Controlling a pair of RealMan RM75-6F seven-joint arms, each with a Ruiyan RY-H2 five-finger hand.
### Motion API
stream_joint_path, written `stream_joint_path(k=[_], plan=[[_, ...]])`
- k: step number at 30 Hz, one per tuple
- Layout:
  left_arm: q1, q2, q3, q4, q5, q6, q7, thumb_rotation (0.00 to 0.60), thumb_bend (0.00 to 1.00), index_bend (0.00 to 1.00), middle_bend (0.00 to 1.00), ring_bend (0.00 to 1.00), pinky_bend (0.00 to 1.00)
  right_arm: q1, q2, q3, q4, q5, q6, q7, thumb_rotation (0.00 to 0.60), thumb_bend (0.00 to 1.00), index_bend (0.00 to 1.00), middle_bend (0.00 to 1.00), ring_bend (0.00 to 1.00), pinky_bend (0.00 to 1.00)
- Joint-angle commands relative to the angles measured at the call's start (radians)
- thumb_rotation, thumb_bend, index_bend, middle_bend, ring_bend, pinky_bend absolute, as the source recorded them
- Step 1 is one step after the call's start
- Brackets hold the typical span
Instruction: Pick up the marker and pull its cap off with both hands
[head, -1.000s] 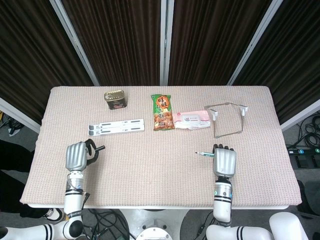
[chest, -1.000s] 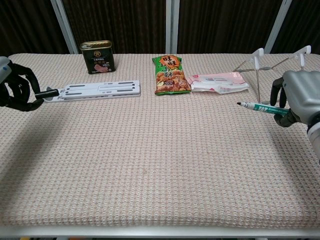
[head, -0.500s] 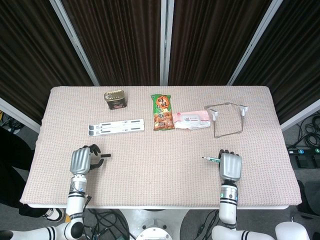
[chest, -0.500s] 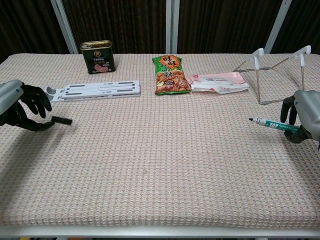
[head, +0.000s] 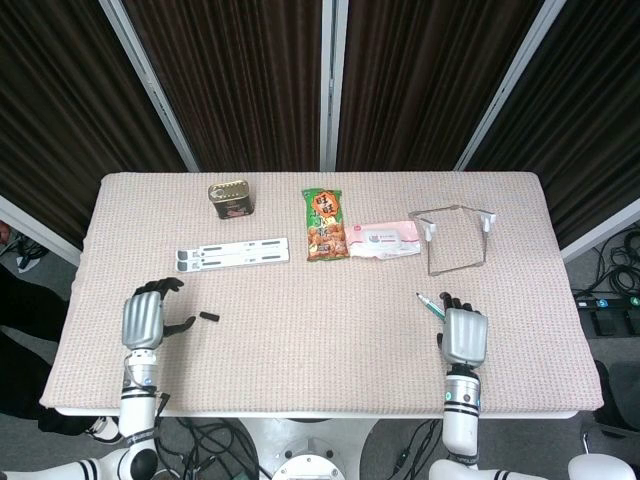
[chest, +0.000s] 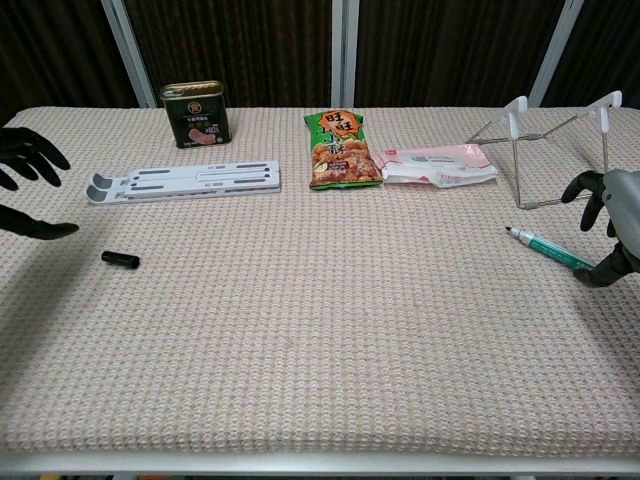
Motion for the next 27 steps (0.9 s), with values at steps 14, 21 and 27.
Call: stream_joint_path(k=[14, 21, 27], plan=[[0.232, 0.050, 0.183, -0.145, 0.164, 0.265, 0.130, 0.592, 0.01, 0.20, 0.17, 0.09, 0.14, -0.235, 0.371, -0.249, -0.204, -0.233, 0.060, 0.199, 0.600, 0.04, 0.00, 0.04, 0.00, 0.00], [0.303, 0.006, 0.223, -0.097, 0.252, 0.348, 0.122, 0.589, 0.02, 0.19, 0.17, 0.09, 0.13, -0.315, 0.309, -0.276, -0.102, -0.268, 0.044, 0.268, 0.600, 0.04, 0.00, 0.02, 0.00, 0.00], [0.337, 0.004, 0.238, -0.066, 0.266, 0.331, 0.094, 0.589, 0.02, 0.19, 0.17, 0.09, 0.13, -0.347, 0.267, -0.265, -0.055, -0.309, 0.035, 0.284, 0.600, 0.04, 0.00, 0.01, 0.00, 0.00]])
